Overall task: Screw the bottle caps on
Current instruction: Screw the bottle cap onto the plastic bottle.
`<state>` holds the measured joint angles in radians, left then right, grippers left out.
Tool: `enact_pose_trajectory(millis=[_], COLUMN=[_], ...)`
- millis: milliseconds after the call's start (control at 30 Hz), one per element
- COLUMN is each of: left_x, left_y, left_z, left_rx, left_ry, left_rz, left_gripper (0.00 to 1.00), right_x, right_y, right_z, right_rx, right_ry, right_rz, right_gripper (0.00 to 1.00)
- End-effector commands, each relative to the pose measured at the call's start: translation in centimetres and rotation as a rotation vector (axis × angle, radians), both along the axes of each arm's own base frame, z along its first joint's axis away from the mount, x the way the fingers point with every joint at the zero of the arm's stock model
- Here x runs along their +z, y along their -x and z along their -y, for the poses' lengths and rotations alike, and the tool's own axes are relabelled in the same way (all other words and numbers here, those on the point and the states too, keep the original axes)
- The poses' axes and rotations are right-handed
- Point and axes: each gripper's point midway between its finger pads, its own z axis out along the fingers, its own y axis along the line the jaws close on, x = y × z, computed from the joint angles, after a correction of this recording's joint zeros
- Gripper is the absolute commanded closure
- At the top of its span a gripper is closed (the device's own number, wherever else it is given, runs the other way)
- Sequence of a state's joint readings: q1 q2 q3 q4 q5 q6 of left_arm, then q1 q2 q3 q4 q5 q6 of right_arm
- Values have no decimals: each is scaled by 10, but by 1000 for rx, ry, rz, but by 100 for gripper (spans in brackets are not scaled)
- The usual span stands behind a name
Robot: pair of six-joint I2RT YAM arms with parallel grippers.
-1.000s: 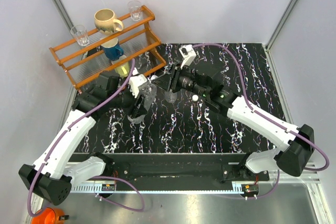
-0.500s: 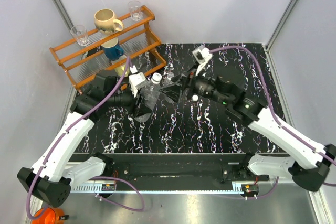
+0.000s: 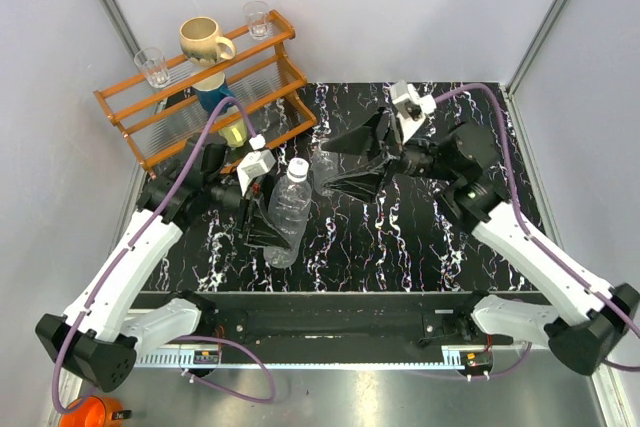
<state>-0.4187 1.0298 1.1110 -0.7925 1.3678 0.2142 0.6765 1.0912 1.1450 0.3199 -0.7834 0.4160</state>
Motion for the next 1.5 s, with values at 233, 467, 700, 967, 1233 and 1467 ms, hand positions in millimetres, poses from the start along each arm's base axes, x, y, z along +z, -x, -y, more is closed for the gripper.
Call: enact_pose_trajectory(millis=[233, 467, 700, 967, 1233, 1467], left_x=[37, 33, 31, 31, 29, 27], left_y=[26, 21, 18, 15, 13, 14], left_z=[-6, -5, -3, -3, -2, -2], left_rx=[-176, -153, -139, -127, -112, -105], left_ry=[156, 140, 131, 123, 112, 108], left_rz=[-17, -2, 7, 14, 21, 26], left_gripper=[100, 100, 100, 100, 100, 100], right_x=[25, 29, 24, 16, 13, 13], right_y=[30, 29, 25, 24, 25, 21], right_z=[-17, -20, -25, -37, -45, -52], right_rx=[414, 490, 498, 495, 495, 466], right_ry=[-146, -197, -191, -143, -118, -114], right_rz=[51, 44, 11, -5, -29, -28], right_gripper=[23, 34, 47, 53, 52, 57])
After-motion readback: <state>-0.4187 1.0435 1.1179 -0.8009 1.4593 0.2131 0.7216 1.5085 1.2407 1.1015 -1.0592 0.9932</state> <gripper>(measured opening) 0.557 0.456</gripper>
